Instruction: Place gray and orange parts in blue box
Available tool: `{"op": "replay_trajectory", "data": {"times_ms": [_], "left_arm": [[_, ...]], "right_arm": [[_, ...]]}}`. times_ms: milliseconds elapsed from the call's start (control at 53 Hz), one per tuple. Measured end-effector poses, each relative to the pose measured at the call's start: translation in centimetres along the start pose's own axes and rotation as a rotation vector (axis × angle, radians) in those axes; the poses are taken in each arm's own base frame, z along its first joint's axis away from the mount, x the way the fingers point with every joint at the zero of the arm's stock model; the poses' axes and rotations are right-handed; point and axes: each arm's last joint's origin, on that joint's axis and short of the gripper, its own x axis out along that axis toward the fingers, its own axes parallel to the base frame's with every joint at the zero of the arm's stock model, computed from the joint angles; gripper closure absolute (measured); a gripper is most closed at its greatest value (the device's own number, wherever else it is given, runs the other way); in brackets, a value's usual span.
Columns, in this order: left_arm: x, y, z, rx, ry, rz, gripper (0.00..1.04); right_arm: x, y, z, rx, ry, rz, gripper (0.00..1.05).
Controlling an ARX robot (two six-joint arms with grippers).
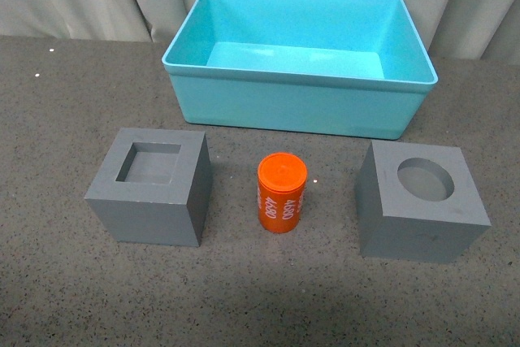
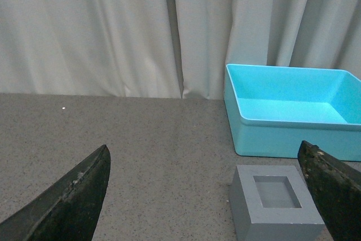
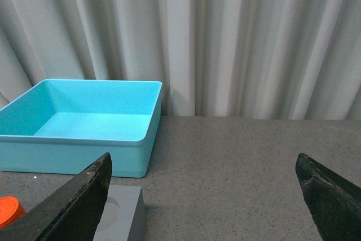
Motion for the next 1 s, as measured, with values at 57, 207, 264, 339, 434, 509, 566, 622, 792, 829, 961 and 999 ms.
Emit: {"op": "replay_trajectory", "data": {"times_ms": [57, 207, 264, 339, 434, 509, 566, 622, 792, 829, 961, 999], "left_arm": [[0.00, 0.00, 0.00, 0.000, 0.000, 0.000, 0.07], [0.00, 0.00, 0.00, 0.000, 0.000, 0.000, 0.07], [0.00, 0.00, 0.00, 0.000, 0.000, 0.000, 0.07], [0.00, 0.00, 0.00, 0.000, 0.000, 0.000, 0.07], [0.00, 0.00, 0.00, 0.000, 0.000, 0.000, 0.07], [0.00, 0.00, 0.00, 0.000, 0.000, 0.000, 0.07], [0.00, 0.00, 0.00, 0.000, 0.000, 0.000, 0.07], [0.00, 0.00, 0.00, 0.000, 0.000, 0.000, 0.07], [0.00, 0.00, 0.00, 0.000, 0.000, 0.000, 0.07], [0.00, 0.00, 0.00, 0.000, 0.000, 0.000, 0.07], [0.00, 0.00, 0.00, 0.000, 0.000, 0.000, 0.07], [0.00, 0.00, 0.00, 0.000, 0.000, 0.000, 0.07]], "right_arm": [[0.00, 0.00, 0.00, 0.000, 0.000, 0.000, 0.10], [0.00, 0.00, 0.00, 0.000, 0.000, 0.000, 0.10], [0.00, 0.00, 0.00, 0.000, 0.000, 0.000, 0.10], [0.00, 0.00, 0.00, 0.000, 0.000, 0.000, 0.10], [0.00, 0.00, 0.00, 0.000, 0.000, 0.000, 0.10], [0.00, 0.00, 0.00, 0.000, 0.000, 0.000, 0.10], [0.00, 0.00, 0.00, 0.000, 0.000, 0.000, 0.10], [0.00, 0.00, 0.00, 0.000, 0.000, 0.000, 0.10], [0.00, 0.00, 0.00, 0.000, 0.000, 0.000, 0.10], [0.00, 0.00, 0.00, 0.000, 0.000, 0.000, 0.10], [0.00, 0.00, 0.00, 0.000, 0.000, 0.000, 0.10], [0.00, 0.00, 0.00, 0.000, 0.000, 0.000, 0.10]]}}
